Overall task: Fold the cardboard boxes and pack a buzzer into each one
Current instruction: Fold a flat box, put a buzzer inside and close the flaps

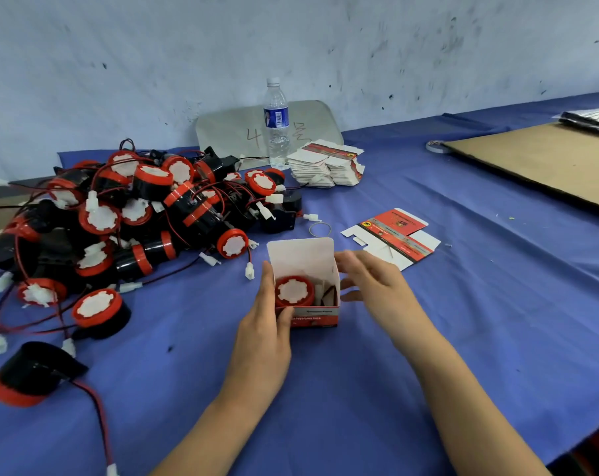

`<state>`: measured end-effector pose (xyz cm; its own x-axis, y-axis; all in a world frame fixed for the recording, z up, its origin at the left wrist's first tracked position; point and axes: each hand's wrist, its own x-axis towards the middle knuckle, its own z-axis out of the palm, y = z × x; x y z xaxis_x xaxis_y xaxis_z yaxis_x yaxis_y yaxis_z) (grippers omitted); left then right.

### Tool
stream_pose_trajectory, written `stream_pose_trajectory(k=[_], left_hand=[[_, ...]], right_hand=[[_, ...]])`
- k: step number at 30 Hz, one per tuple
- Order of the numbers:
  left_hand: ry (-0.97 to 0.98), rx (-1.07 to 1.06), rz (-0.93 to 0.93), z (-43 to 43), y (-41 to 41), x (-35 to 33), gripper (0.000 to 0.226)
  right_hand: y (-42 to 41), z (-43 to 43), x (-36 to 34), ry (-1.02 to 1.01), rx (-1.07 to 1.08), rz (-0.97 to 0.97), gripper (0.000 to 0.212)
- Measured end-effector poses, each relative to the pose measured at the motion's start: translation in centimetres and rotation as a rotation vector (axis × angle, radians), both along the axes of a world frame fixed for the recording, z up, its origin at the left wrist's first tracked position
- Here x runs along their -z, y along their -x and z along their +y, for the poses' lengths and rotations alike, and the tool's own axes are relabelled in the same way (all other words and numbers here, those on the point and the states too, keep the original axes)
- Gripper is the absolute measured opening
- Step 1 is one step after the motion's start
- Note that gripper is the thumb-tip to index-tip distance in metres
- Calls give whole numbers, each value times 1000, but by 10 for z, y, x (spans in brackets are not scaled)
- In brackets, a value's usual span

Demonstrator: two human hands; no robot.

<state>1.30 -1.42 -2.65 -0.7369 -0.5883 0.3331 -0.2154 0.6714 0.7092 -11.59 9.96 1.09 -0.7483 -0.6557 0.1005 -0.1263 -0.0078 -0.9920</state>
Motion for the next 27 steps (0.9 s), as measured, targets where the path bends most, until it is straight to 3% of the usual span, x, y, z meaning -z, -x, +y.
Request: stream_pose_trajectory(k=[5, 8, 13, 16, 22, 24, 27], left_hand=[[-32, -6, -31, -10, 0, 2, 48], [-57, -18, 18, -10, -1, 1, 39], [-205, 35, 70, -9, -3, -8, 52], [-350, 53, 150, -2, -5, -16, 22], [-407, 114, 206, 0, -6, -19, 74], [-409, 118, 211, 0, -6, -20, 76], [-398, 152, 197, 2, -6, -20, 60]], right_hand=[[6, 5, -1, 1, -123, -86, 18], [8, 5, 4, -98, -123, -29, 11], [5, 3, 5, -122, -102, 11, 7], [4, 3, 3, -85, -81, 30, 7], [-6, 2, -1, -58, -257, -22, 41], [-9, 3, -3, -71, -283, 28, 50], [-11, 3, -4, -1, -304, 86, 57]])
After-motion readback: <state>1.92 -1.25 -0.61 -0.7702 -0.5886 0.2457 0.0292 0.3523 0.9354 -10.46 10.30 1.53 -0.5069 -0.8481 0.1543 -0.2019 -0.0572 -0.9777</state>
